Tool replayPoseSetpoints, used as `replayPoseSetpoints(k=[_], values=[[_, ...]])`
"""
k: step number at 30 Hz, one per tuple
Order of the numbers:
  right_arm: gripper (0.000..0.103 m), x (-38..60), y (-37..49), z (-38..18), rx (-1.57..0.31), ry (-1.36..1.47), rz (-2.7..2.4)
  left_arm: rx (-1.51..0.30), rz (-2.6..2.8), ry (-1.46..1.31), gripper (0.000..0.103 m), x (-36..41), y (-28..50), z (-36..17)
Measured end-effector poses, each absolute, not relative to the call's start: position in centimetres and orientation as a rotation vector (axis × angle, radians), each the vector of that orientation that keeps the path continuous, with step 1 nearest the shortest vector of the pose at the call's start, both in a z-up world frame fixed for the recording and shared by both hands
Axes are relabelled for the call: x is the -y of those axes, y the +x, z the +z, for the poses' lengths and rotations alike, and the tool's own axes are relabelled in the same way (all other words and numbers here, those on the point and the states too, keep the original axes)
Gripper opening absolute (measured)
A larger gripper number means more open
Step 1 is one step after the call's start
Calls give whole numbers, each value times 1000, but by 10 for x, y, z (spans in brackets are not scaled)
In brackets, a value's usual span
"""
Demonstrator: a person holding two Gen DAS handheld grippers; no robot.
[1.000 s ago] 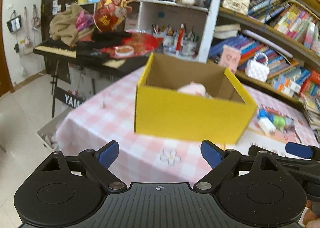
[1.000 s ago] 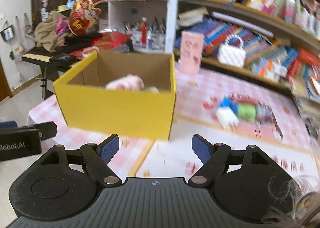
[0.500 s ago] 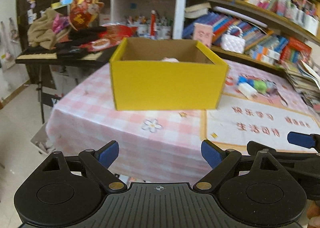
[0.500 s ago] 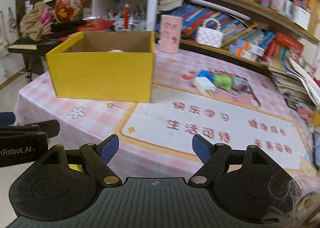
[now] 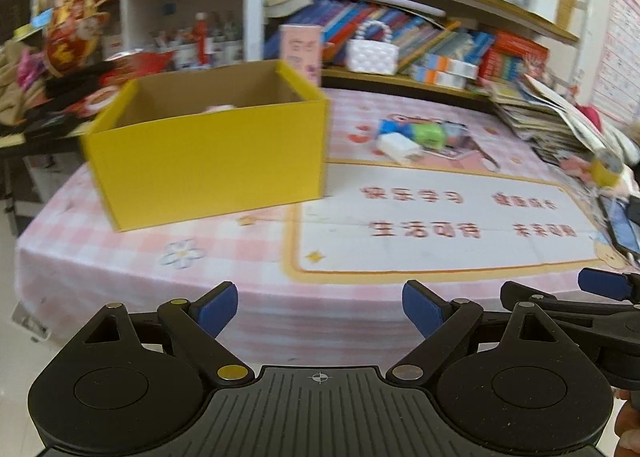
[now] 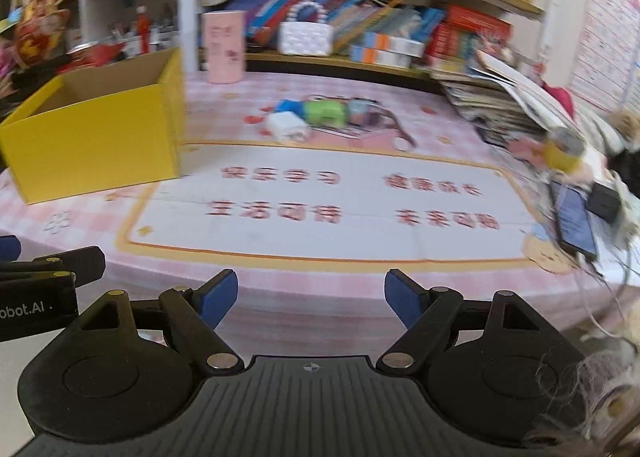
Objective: Organize objects
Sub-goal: 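Withdraw both grippers from the box back toward the toys on the table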
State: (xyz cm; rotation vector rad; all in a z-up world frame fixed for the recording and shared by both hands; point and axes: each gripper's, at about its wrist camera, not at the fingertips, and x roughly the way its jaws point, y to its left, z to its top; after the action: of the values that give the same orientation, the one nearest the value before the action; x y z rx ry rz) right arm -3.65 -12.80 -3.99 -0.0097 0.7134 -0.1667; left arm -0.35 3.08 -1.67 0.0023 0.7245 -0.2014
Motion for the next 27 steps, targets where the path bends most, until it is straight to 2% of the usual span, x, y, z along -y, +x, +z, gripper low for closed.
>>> replayPoseSetpoints(k=[10,27], values=[[79,198,-27,-45,-756,81,-322,-744,-320,55,91,32,23,-21],[79,261,65,-33,-728,76,-200,-711,-185,-12,90,87,102,-14]])
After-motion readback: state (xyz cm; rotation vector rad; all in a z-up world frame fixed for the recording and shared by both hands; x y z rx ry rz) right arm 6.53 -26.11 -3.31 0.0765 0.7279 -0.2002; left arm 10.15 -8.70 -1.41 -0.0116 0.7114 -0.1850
